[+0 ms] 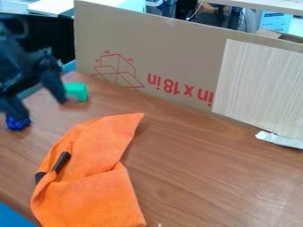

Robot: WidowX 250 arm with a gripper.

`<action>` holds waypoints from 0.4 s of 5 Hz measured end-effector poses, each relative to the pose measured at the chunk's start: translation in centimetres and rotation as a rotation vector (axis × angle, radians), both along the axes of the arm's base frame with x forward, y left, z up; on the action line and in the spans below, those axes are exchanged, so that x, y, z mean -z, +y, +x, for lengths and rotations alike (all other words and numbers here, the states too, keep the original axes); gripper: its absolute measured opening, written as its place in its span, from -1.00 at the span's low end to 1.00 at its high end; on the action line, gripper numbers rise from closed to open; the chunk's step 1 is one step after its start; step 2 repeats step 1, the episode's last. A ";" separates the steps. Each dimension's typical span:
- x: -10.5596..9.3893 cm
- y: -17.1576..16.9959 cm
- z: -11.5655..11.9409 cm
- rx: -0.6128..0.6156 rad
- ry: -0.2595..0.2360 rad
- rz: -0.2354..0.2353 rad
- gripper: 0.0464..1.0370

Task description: Fold the cloth from top right to bottom left

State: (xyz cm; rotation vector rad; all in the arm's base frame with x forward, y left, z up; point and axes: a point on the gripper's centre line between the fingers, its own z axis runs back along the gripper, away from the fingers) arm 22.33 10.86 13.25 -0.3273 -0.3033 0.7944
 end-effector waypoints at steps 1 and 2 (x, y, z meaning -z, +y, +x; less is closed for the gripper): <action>-4.6 -3.2 3.3 0.075 -0.072 0.106 0.93; -4.6 -3.2 3.3 0.075 -0.072 0.106 0.93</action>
